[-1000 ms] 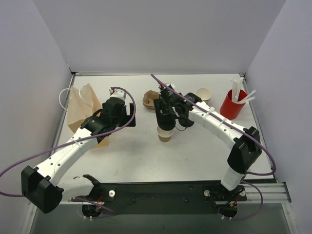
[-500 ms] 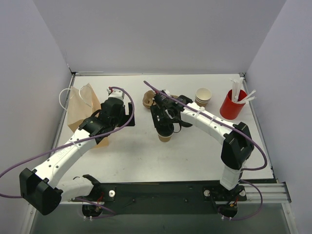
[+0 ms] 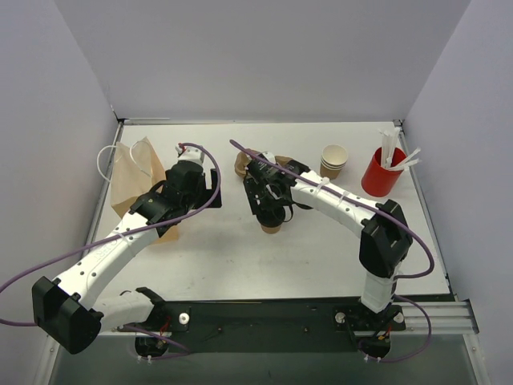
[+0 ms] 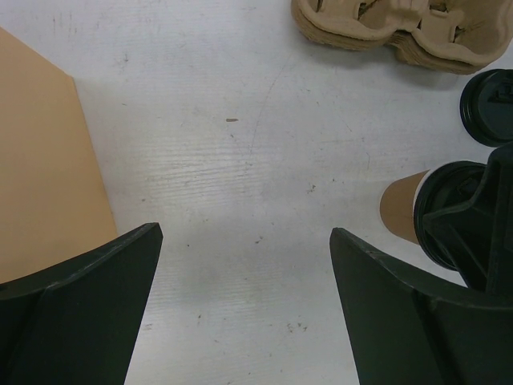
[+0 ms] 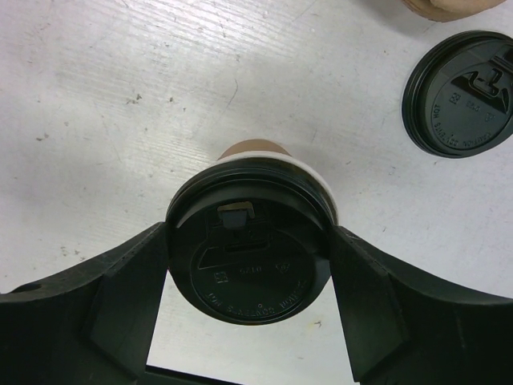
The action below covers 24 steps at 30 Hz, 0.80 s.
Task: Pack the takeout coffee
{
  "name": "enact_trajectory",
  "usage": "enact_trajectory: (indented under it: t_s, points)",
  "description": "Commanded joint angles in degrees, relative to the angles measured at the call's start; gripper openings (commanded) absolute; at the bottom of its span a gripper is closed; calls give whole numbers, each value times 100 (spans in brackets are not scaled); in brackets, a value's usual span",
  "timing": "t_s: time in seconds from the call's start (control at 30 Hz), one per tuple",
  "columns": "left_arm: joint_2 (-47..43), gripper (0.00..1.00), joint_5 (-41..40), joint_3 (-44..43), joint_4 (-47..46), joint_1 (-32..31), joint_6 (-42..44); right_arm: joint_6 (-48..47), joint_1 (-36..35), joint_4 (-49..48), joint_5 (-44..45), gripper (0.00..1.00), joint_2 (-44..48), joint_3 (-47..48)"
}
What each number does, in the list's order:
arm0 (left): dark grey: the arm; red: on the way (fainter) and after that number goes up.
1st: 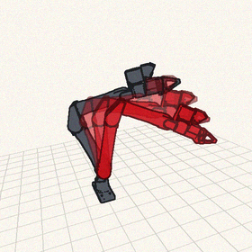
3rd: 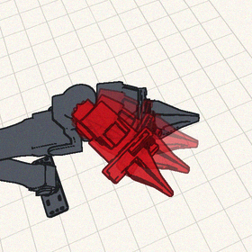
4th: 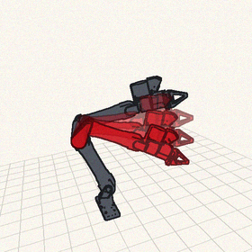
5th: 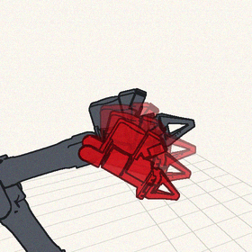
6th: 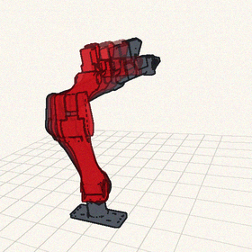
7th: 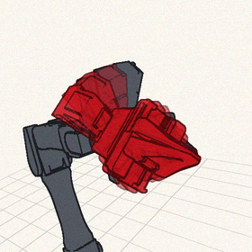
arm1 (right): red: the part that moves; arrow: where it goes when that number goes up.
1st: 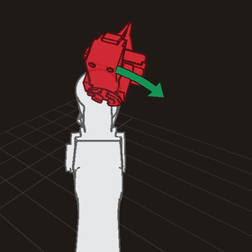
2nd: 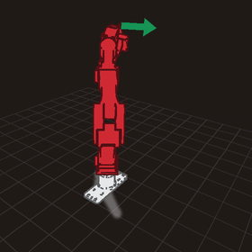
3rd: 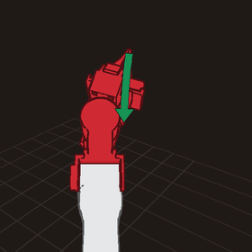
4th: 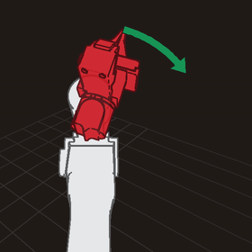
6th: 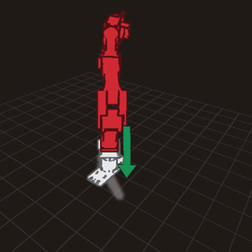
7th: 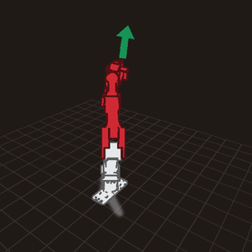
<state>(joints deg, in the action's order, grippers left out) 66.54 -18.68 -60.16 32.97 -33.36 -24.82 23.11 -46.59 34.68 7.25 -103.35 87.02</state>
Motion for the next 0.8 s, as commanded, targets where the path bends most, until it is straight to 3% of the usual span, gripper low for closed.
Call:
enact_trajectory:
  t_s: [0.0,0.77]
  points:
    - [-124,97,-31,13,-80,32,-14,44,-26,224,348,69,-97,25]
    - [-27,97,4,4,-72,32,-5,132,141,-57,-13,70,-265,-273]
